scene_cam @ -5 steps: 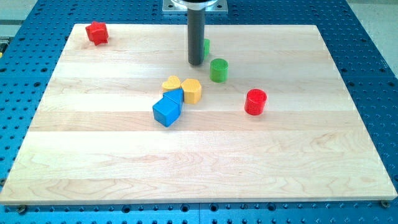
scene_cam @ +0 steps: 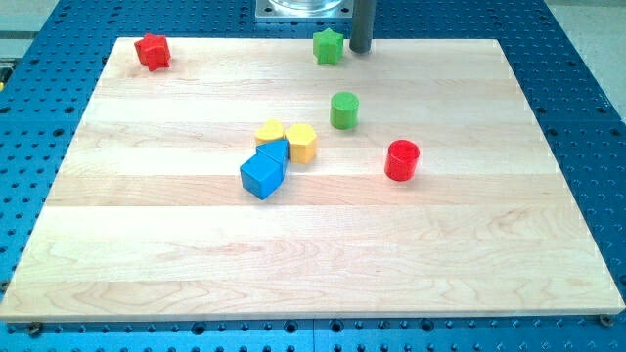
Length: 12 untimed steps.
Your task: Move the green circle diagonal to the top right of the red circle
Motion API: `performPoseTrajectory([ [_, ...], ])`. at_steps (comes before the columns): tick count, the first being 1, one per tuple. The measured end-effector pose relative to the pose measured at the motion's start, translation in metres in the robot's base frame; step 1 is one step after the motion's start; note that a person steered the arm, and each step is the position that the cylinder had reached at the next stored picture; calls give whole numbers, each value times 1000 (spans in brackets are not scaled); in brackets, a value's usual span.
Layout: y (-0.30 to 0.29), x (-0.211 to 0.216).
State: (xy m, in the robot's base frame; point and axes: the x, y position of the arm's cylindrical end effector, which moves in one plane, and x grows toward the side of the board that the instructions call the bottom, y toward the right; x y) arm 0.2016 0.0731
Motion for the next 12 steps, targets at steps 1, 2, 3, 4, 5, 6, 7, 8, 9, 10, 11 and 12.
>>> performPoseTrajectory([
  [1,-30,15],
  [2,-12,58],
  [3,-3,96],
  [4,-50,103],
  [5,-50,98],
  [6,-50,98],
  [7,-50,98],
  [8,-57,102],
  [9,-77,116],
  [10,-89,150],
  [11,-25,173],
  [12,47,174],
])
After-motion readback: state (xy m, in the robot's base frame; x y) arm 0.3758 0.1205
